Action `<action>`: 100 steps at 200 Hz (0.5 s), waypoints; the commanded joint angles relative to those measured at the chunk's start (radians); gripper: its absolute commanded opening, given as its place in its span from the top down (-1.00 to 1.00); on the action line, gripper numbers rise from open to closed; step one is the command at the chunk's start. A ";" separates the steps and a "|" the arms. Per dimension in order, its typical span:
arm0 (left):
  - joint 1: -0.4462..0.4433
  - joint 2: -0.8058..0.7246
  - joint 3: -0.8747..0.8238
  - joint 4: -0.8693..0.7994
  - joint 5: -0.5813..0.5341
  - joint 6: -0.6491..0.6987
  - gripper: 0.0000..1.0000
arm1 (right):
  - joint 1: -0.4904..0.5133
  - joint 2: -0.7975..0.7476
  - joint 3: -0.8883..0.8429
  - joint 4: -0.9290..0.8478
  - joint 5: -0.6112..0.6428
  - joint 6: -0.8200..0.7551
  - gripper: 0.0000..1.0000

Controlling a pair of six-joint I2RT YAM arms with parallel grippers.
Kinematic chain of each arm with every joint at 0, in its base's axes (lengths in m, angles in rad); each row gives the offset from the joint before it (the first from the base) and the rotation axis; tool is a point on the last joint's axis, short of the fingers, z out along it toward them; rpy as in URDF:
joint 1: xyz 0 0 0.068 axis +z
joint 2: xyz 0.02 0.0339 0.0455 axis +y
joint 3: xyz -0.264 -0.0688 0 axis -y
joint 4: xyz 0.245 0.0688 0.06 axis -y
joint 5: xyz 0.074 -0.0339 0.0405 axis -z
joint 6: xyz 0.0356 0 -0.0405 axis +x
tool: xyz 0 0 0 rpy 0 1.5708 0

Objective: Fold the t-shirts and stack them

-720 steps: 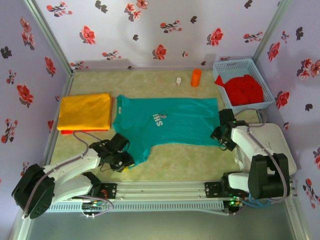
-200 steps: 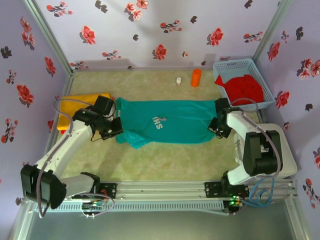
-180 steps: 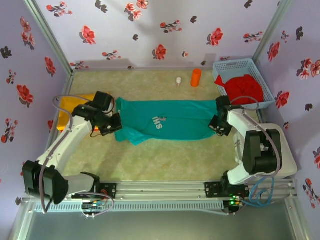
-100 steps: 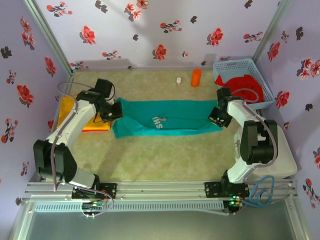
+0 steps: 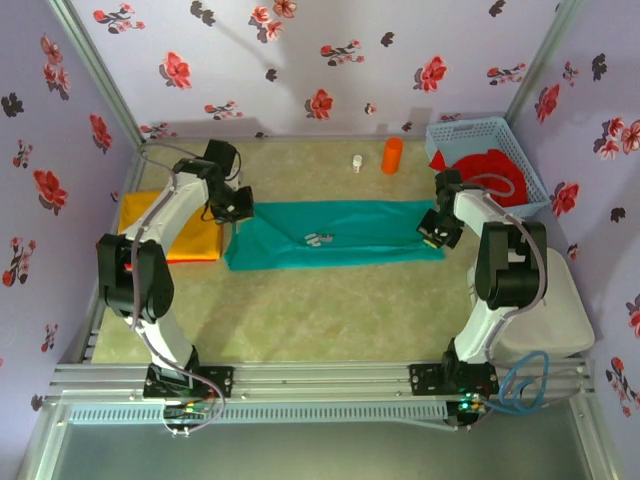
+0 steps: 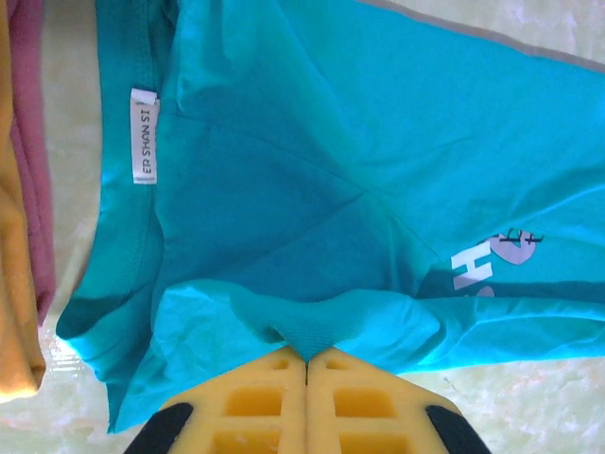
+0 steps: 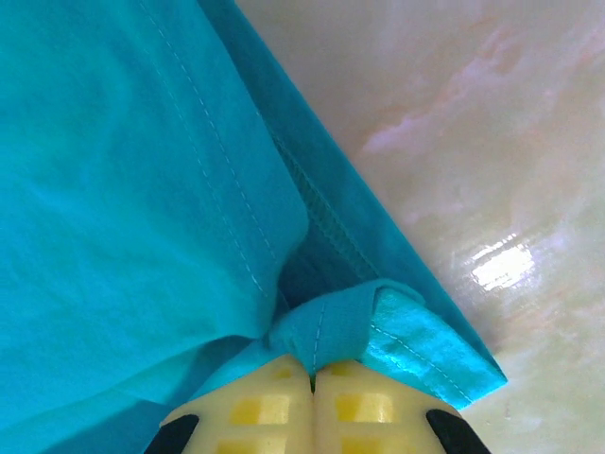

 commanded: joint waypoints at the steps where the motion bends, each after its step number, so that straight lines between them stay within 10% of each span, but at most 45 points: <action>1: 0.015 0.031 0.057 0.008 0.008 0.031 1.00 | -0.017 0.023 0.039 -0.011 -0.012 0.003 1.00; 58: 0.040 0.079 0.088 0.005 0.008 0.045 1.00 | -0.031 0.052 0.065 -0.008 -0.034 0.006 0.87; 100: 0.053 0.096 0.074 0.024 0.008 0.048 1.00 | -0.031 0.009 0.046 0.035 -0.056 0.033 0.22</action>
